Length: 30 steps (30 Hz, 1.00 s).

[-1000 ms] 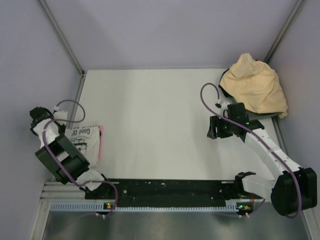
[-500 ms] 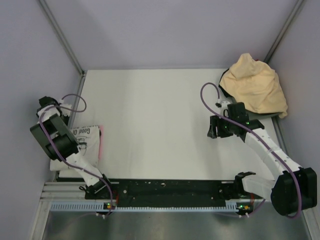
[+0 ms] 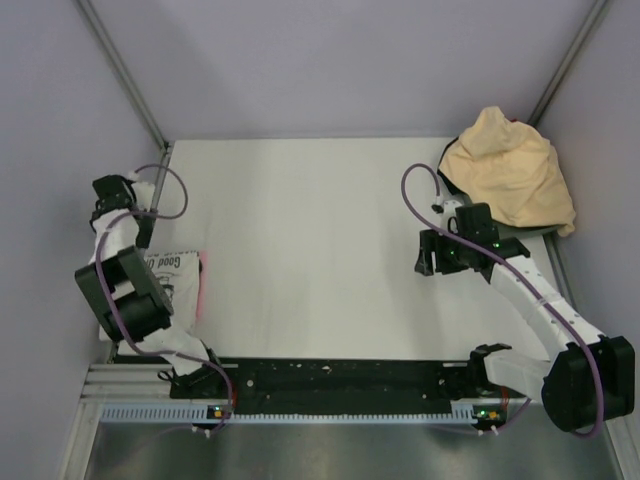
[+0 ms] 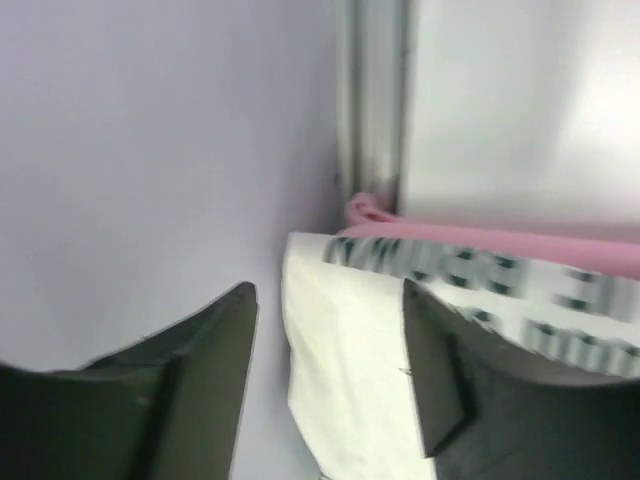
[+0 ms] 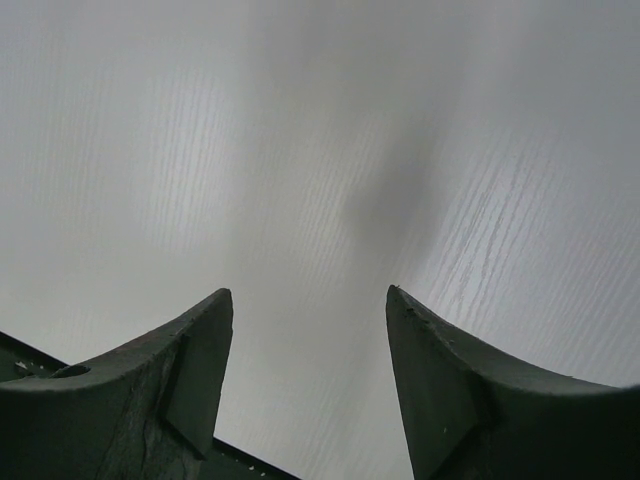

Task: Fold and stack the t-shirts
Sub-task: Put the neatly folded tshirt into the corner of the board with the left arm

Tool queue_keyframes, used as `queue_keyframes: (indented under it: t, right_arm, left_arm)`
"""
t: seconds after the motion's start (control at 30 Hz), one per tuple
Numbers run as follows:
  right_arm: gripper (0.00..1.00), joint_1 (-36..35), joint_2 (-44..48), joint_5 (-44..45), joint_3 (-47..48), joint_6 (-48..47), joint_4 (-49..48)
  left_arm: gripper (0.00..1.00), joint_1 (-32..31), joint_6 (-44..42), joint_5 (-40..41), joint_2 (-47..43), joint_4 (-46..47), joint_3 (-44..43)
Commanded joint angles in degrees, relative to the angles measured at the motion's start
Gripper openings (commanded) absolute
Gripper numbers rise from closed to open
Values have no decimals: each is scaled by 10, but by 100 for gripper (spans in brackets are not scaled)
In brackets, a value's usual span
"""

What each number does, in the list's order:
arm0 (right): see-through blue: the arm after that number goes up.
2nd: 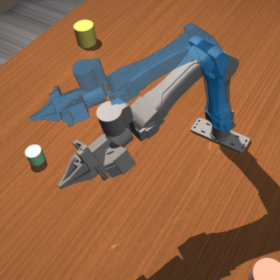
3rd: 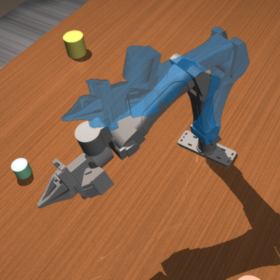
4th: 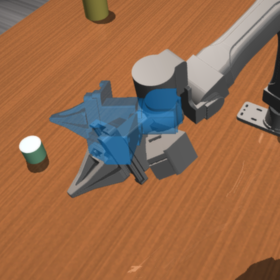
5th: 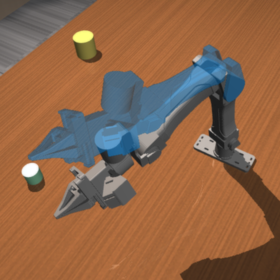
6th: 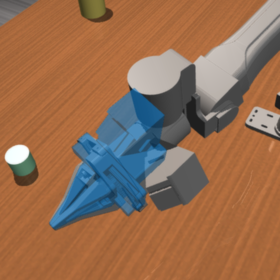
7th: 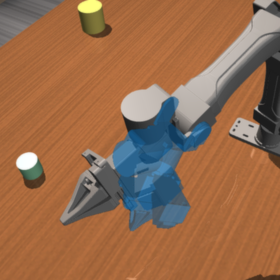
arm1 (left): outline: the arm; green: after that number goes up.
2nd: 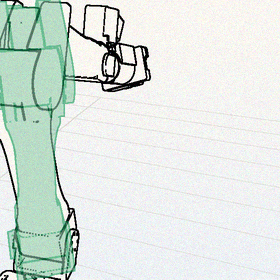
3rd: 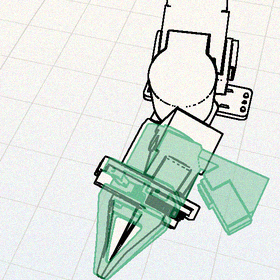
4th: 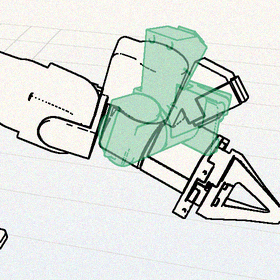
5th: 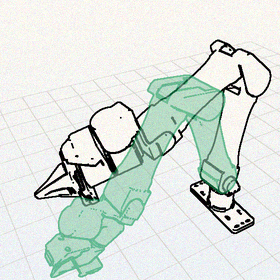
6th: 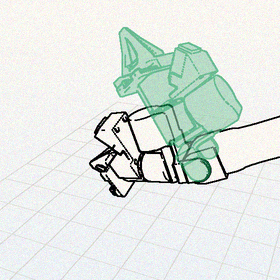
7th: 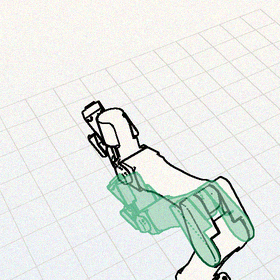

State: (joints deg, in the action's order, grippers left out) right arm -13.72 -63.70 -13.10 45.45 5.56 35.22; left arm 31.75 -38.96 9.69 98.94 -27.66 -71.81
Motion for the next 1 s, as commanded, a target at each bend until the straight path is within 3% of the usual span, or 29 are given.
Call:
queue_keyframes:
  t: [0.0, 0.03, 0.23, 0.43, 0.53, 0.6, 0.7, 0.97]
  right_arm:
    - [63, 5, 12, 6, 32, -6, -21]
    - [64, 4, 13, 7, 31, -4, -27]
    - [66, 9, 41, 40, -1, 10, -96]
    - [68, 9, 97, 74, -86, 33, -229]
    - [69, 10, 122, 94, -130, 29, -287]
    - [70, 11, 134, 106, -157, 19, -327]
    - [71, 13, 144, 122, -192, 12, -379]
    - [72, 18, 126, 152, -247, -19, -475]
  left_arm:
    - [91, -91, 18, -130, -150, 4, 36]
    - [99, -109, 33, -148, -171, 1, 44]
    - [99, -205, 117, -226, -279, -3, 92]
    - [99, -380, 137, -159, -361, 101, 229]
    - [99, -446, 195, -102, -375, 209, 307]
    - [99, -473, 236, -37, -384, 289, 350]
    - [99, -498, 297, -17, -389, 376, 390]
    - [99, -550, 369, 32, -306, 478, 390]
